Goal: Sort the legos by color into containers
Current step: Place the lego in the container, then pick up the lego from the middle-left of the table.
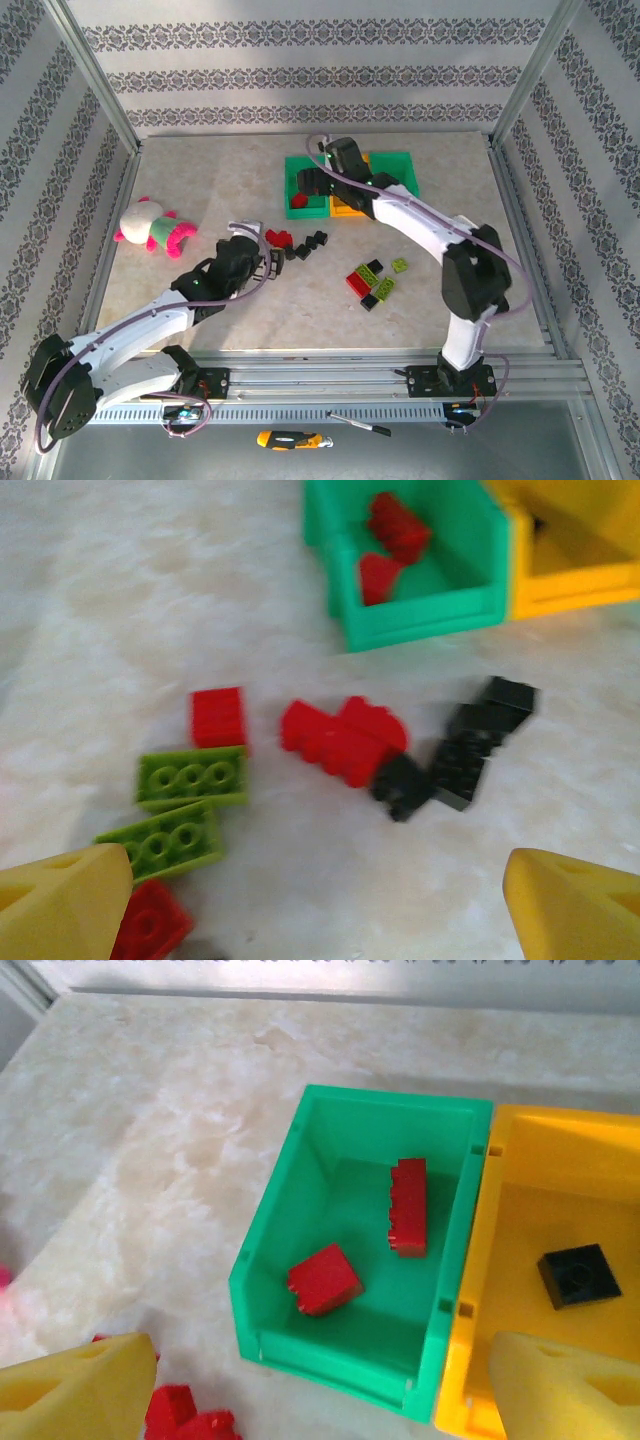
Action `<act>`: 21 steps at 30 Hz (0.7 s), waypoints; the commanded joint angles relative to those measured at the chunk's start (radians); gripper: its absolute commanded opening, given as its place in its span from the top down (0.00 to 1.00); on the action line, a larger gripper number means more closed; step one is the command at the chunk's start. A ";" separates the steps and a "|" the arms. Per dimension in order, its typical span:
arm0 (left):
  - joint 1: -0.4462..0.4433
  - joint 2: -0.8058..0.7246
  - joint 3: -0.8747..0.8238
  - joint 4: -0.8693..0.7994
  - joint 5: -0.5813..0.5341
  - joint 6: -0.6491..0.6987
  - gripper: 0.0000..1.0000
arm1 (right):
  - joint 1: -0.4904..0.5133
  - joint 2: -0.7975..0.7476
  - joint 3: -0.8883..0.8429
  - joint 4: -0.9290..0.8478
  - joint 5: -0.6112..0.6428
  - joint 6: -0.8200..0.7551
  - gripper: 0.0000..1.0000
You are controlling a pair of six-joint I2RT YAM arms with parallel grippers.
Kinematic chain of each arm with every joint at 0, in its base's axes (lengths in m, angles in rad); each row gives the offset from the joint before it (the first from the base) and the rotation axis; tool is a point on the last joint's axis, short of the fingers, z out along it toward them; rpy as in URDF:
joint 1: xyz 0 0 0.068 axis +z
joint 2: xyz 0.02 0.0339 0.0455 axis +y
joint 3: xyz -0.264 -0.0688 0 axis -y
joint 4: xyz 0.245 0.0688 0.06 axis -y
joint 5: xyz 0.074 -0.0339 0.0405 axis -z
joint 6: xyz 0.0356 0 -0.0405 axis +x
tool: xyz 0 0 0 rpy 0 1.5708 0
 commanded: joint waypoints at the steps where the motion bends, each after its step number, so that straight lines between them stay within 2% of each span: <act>1: 0.045 0.012 0.084 -0.224 -0.165 -0.191 0.05 | 0.026 -0.117 -0.134 0.089 -0.045 -0.074 0.13; 4: 0.115 0.043 0.126 -0.358 -0.162 -0.334 0.06 | 0.046 -0.215 -0.233 0.116 -0.078 -0.094 0.12; 11: 0.299 0.103 0.150 -0.550 0.005 -0.564 0.13 | 0.092 -0.327 -0.319 0.115 -0.118 -0.143 0.11; 15: 0.350 0.160 0.153 -0.591 0.081 -0.635 0.17 | 0.107 -0.329 -0.312 0.100 -0.182 -0.184 0.11; 21: 0.384 0.237 0.119 -0.582 0.159 -0.710 0.28 | 0.129 -0.320 -0.301 0.081 -0.180 -0.201 0.10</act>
